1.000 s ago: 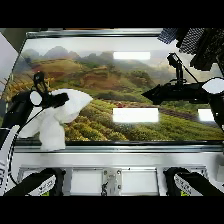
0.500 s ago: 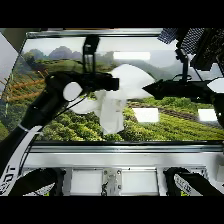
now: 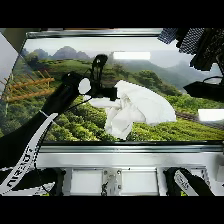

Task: Fold the clothes and pants, and hang the long-sleeved shirts on hangers.

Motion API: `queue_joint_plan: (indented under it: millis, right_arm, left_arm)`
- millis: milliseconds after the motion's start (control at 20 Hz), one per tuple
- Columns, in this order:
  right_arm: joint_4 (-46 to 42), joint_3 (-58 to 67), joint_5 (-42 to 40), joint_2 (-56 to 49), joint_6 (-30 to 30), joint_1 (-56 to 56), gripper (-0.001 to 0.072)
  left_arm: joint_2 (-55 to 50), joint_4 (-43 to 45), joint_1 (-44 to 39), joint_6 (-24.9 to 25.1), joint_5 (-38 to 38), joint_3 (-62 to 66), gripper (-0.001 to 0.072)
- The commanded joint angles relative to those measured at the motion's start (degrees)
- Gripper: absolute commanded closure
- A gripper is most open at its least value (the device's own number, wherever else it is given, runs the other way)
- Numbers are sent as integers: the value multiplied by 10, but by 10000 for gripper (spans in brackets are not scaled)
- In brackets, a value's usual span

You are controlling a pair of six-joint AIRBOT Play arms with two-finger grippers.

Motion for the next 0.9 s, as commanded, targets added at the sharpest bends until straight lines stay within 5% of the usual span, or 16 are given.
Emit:
queue_joint_plan:
  millis: [0, 150, 200, 250, 300, 400, 450, 550, 850]
  right_arm:
    - [-63, -38, 23, 0, 48, -30, 682]
    - [-62, -83, 24, -8, 48, -31, 668]
    - [-62, -98, 24, -10, 48, -31, 477]
    - [-62, -111, 24, -12, 48, -31, 186]
    - [-62, -126, 24, -14, 48, -31, 51]
    - [-60, -160, 18, -18, 50, -31, 61]
    - [-56, -182, 12, -19, 59, -31, 61]
    - [-45, -231, -14, -22, 65, -31, 61]
    - [187, -311, -82, -47, 23, -27, 60]
  left_arm:
    - [-1, -167, 28, 92, -17, -114, 22]
    - [-23, -226, 4, 144, 24, -174, 21]
    - [-34, -226, -2, 144, 35, -183, 21]
    - [-47, -226, -6, 144, 36, -181, 21]
    - [-59, -226, -11, 144, 35, -176, 21]
    - [-83, -226, -14, 143, 36, -158, 23]
    - [-92, -226, -14, 136, 35, -151, 138]
    - [-97, -225, -7, 134, 34, -148, 688]
    - [-75, -225, 36, 134, 21, -148, 696]
